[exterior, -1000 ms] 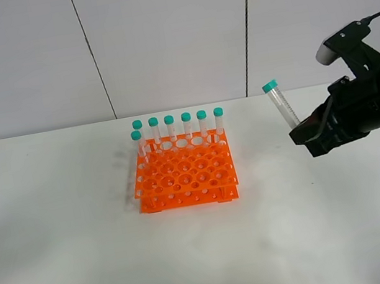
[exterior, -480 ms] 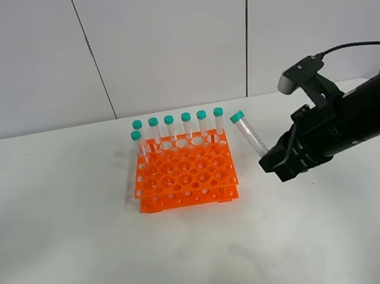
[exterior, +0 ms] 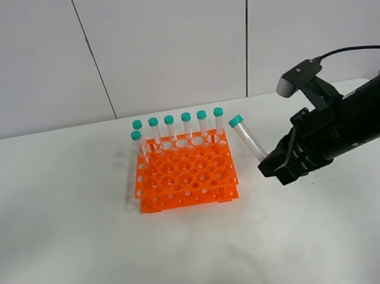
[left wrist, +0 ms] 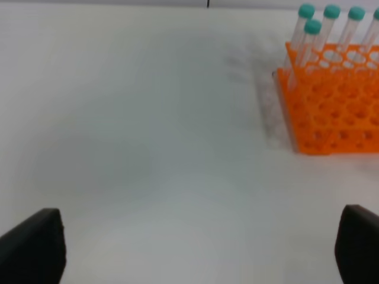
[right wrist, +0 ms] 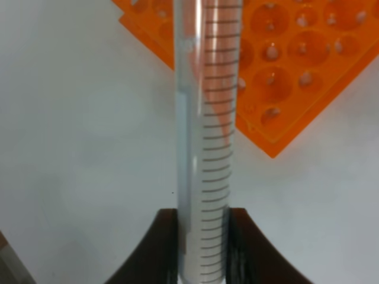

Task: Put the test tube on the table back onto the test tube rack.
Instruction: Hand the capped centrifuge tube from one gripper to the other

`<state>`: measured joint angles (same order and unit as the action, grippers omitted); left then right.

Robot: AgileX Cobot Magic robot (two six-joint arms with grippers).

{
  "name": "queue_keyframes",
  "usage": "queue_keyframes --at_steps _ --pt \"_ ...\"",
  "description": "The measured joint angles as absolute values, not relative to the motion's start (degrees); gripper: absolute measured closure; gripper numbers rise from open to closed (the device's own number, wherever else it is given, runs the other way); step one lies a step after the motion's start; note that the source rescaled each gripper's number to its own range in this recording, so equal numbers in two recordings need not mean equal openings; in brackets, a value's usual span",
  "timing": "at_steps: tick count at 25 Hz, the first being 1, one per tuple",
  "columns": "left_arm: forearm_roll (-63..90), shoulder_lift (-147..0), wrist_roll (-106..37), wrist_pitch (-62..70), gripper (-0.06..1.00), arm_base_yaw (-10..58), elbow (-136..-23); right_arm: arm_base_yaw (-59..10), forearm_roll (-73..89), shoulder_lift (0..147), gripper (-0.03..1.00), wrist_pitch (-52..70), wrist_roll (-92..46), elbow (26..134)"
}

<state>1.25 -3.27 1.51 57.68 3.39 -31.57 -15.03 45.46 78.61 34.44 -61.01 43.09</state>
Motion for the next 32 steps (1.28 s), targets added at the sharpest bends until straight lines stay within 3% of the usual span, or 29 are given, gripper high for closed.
queue_keyframes --at_steps 13,23,32 --pt "13.34 -40.75 -3.38 46.40 -0.06 3.39 -47.16 -15.03 45.69 78.67 0.95 35.82 -61.01 47.68" --pt "44.73 -62.81 -30.20 38.89 -0.06 3.39 -47.22 -15.55 46.60 82.22 0.95 37.83 -61.01 49.80" --pt "69.52 -75.69 -47.87 39.83 -0.06 3.86 -47.24 -21.87 47.04 85.26 0.95 33.44 -61.01 49.80"
